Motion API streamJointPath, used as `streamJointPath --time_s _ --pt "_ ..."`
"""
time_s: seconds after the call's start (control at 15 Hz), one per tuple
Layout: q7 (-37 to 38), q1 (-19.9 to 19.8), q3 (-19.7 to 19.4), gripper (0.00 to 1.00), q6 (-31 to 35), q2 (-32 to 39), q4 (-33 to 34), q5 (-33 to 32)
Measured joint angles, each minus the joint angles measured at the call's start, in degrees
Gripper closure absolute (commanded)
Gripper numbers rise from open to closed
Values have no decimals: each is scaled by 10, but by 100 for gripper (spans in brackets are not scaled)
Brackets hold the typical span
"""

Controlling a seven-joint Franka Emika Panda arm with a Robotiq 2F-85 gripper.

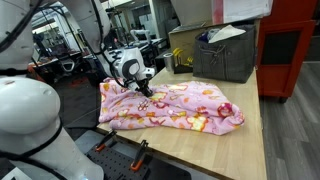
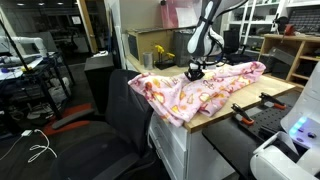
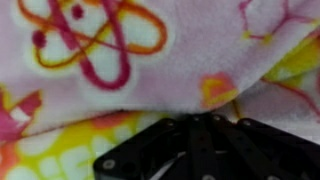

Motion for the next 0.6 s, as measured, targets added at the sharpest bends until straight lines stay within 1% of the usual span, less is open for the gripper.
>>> streamJointPath --time_s 0.13,0.27,0.4,0.6 --pt "0 18 -28 100 46 25 0 -24" --pt "0 49 -74 100 91 43 1 -39" --pt "0 84 -126 100 125 61 6 -39" --pt "0 125 -192 100 152 91 18 -30"
